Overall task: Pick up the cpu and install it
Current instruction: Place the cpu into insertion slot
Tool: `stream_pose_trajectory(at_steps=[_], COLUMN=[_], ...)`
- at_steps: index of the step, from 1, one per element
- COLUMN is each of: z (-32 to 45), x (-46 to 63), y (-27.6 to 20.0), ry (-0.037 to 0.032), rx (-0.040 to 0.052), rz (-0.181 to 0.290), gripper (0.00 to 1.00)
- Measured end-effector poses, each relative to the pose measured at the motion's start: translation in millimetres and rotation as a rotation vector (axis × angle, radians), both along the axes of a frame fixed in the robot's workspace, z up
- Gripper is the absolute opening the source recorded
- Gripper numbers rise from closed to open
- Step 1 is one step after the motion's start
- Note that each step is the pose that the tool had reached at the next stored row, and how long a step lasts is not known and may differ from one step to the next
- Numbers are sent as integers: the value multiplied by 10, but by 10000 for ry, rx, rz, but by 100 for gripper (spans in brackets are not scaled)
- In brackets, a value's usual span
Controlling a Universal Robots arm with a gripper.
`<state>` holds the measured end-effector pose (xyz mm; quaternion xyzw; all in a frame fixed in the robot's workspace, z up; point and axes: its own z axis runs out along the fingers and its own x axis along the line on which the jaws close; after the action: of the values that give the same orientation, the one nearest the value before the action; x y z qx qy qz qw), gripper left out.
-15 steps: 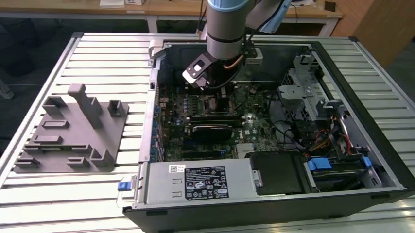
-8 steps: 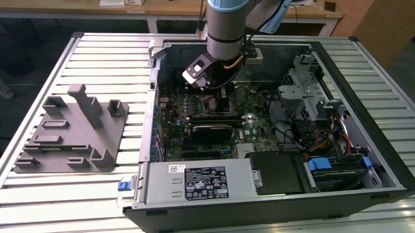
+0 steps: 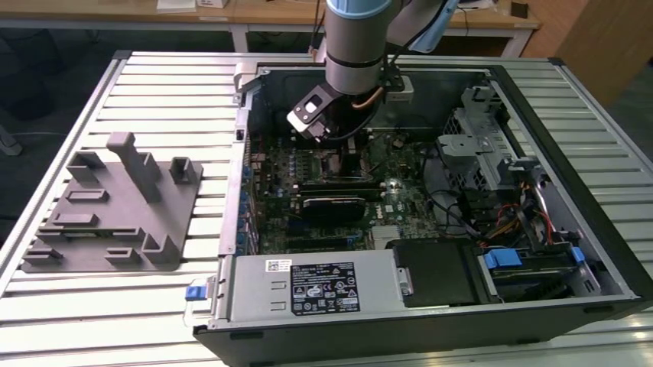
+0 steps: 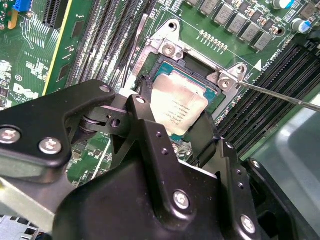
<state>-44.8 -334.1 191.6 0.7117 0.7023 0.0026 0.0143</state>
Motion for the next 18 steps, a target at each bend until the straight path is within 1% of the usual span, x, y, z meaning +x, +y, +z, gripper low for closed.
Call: stream_pose_trajectory(at_steps=[5,6,11,18], z=[-2,-2,3,91], x=[1,1,0,0], y=[1,1,0,0], ry=[-4,-3,2,0], rx=[5,4,-3,-1], rz=[0,0,0,-1], gripper=[55,62,62,62])
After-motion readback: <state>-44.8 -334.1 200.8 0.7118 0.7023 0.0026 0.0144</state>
